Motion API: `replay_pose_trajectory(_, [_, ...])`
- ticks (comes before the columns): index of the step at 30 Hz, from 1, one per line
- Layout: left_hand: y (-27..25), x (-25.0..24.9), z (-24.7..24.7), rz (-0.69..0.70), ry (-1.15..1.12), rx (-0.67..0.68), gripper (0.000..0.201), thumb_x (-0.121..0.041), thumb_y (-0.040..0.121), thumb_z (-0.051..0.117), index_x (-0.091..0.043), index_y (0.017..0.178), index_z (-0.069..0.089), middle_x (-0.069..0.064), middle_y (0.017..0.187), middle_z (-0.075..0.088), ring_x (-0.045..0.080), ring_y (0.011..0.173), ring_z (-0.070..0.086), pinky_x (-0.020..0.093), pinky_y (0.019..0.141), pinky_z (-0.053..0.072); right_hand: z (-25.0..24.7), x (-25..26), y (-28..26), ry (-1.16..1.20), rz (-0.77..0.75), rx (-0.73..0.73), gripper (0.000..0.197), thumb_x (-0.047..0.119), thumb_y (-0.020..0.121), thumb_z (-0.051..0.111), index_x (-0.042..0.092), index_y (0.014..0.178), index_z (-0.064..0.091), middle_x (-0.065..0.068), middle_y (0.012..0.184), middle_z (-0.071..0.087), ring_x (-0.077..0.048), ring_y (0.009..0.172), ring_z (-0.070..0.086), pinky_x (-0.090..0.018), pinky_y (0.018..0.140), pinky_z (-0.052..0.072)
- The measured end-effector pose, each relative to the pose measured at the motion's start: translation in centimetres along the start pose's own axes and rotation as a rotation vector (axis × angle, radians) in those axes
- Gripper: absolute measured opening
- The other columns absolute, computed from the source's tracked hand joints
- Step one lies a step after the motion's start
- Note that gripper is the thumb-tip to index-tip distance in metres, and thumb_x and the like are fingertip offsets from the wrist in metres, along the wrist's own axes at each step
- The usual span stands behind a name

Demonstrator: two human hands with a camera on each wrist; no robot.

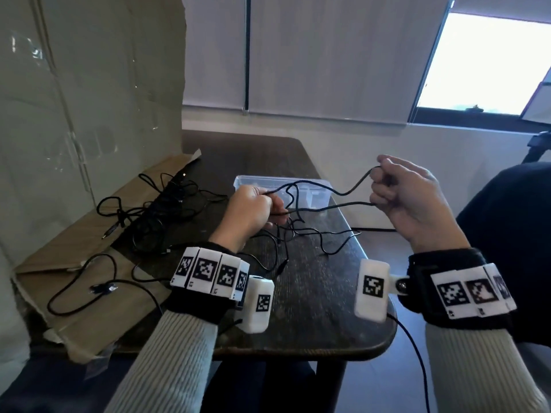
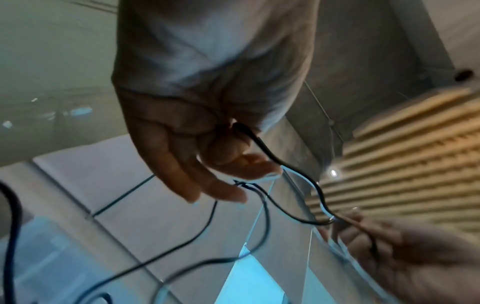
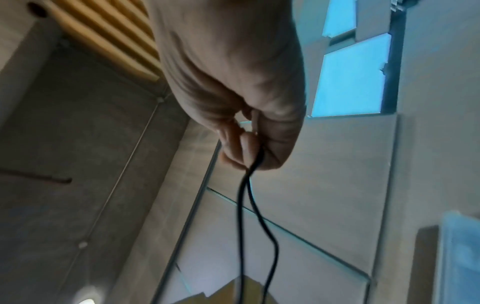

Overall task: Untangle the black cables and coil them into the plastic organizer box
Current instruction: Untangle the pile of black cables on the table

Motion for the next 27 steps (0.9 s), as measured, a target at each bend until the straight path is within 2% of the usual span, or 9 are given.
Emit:
replay_pose_trajectory(3, [0.1, -0.1, 0.0, -0.076, -0.331, -0.059, 0.035, 0.015, 0.089, 0.034, -0.014, 0.075, 0.049, -0.005, 0.058, 0.066, 0.01, 0.059, 0.066, 0.025, 0.058, 0.049, -0.3, -0.5, 0.6, -0.036, -0.012, -0.079, 0.014, 0.002, 0.099, 0.043, 0.007, 0.104, 0.054, -0.009, 0.066, 0.07, -0.009, 0.035, 0.03, -0.017, 0.039, 0.029])
replay_pose_trajectory(5, [0.3, -0.5, -0.7, -0.088, -0.564, -0.121, 0.039, 0.02, 0.087, 0.04, -0.017, 0.074, 0.044, -0.003, 0.074, 0.065, 0.011, 0.068, 0.066, 0.026, 0.062, 0.055, -1.0, -0.7, 0.9, 0.037, 0.001, -0.131, 0.015, -0.001, 0.098, 0.042, 0.006, 0.106, 0.053, -0.015, 0.079, 0.072, -0.01, 0.037, 0.033, -0.018, 0.04, 0.032])
replay_pose_trajectory(7, [0.4, -0.7, -1.7, -0.103, -0.745, -0.136, 0.038, 0.018, 0.086, 0.05, -0.016, 0.07, 0.045, -0.002, 0.076, 0.065, 0.012, 0.072, 0.068, 0.025, 0.064, 0.058, -1.9, -0.7, 1.3, 0.166, 0.02, -0.193, 0.018, -0.007, 0.095, 0.041, 0.005, 0.105, 0.05, -0.019, 0.089, 0.069, -0.01, 0.04, 0.039, -0.019, 0.042, 0.035])
replay_pose_trajectory(11, [0.3, -0.9, -2.3, -0.146, -0.745, -0.064, 0.016, 0.003, 0.088, 0.052, -0.008, 0.078, 0.06, -0.001, 0.063, 0.068, 0.01, 0.065, 0.066, 0.019, 0.063, 0.056, -3.1, -0.7, 2.0, 0.277, 0.027, -0.26, 0.021, -0.009, 0.093, 0.038, 0.006, 0.105, 0.047, -0.014, 0.094, 0.066, -0.009, 0.044, 0.041, -0.019, 0.044, 0.035])
replay_pose_trajectory(16, [0.1, -0.6, -3.5, -0.167, -0.956, -0.03, 0.027, -0.029, 0.087, 0.046, -0.017, 0.063, 0.046, -0.008, 0.05, 0.048, 0.011, 0.065, 0.061, 0.022, 0.063, 0.041, -3.9, 0.3, 2.5, 0.317, -0.004, -0.26, 0.017, -0.006, 0.092, 0.044, 0.01, 0.097, 0.047, -0.01, 0.091, 0.064, -0.009, 0.043, 0.044, -0.018, 0.043, 0.035])
replay_pose_trajectory(19, [0.0, -0.2, -3.4, -0.163, -0.759, -0.021, 0.026, -0.027, 0.094, 0.045, -0.02, 0.069, 0.047, -0.009, 0.044, 0.041, 0.008, 0.059, 0.063, 0.019, 0.054, 0.046, -4.3, 0.5, 2.6, 0.219, 0.005, -0.305, 0.016, -0.006, 0.092, 0.042, 0.01, 0.095, 0.046, -0.01, 0.097, 0.066, -0.007, 0.04, 0.041, -0.017, 0.041, 0.032])
replay_pose_trajectory(22, [-0.2, 0.7, -2.9, -0.159, -0.535, -0.088, 0.023, -0.019, 0.097, 0.044, -0.016, 0.076, 0.053, -0.009, 0.044, 0.05, 0.005, 0.052, 0.064, 0.016, 0.047, 0.046, -3.8, 0.1, 2.3, 0.032, 0.003, -0.302, 0.024, -0.005, 0.093, 0.043, 0.007, 0.112, 0.05, -0.009, 0.105, 0.073, -0.008, 0.038, 0.034, -0.018, 0.041, 0.029])
replay_pose_trajectory(25, [-0.2, 1.3, -2.7, -0.158, -0.334, -0.07, 0.018, -0.015, 0.097, 0.047, -0.01, 0.084, 0.059, -0.002, 0.069, 0.072, 0.007, 0.065, 0.069, 0.021, 0.054, 0.051, -2.1, -0.1, 1.6, -0.128, -0.02, -0.167, 0.029, -0.004, 0.093, 0.046, 0.003, 0.12, 0.053, -0.007, 0.102, 0.075, -0.01, 0.042, 0.037, -0.02, 0.046, 0.033])
replay_pose_trajectory(27, [-0.1, 1.2, -2.6, -0.128, -0.286, -0.08, 0.012, -0.012, 0.098, 0.047, -0.009, 0.092, 0.057, 0.002, 0.086, 0.073, 0.009, 0.074, 0.068, 0.024, 0.062, 0.051, -0.5, 0.1, 1.1, -0.195, -0.045, -0.043, 0.027, 0.002, 0.094, 0.052, 0.003, 0.121, 0.055, -0.005, 0.103, 0.075, -0.011, 0.044, 0.043, -0.02, 0.049, 0.035])
Point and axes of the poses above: each hand's wrist, its own y-axis towards the middle knuckle, its own z-axis out of the palm, x = y × z, the point moved 3 cm from there along y, towards the middle knuckle
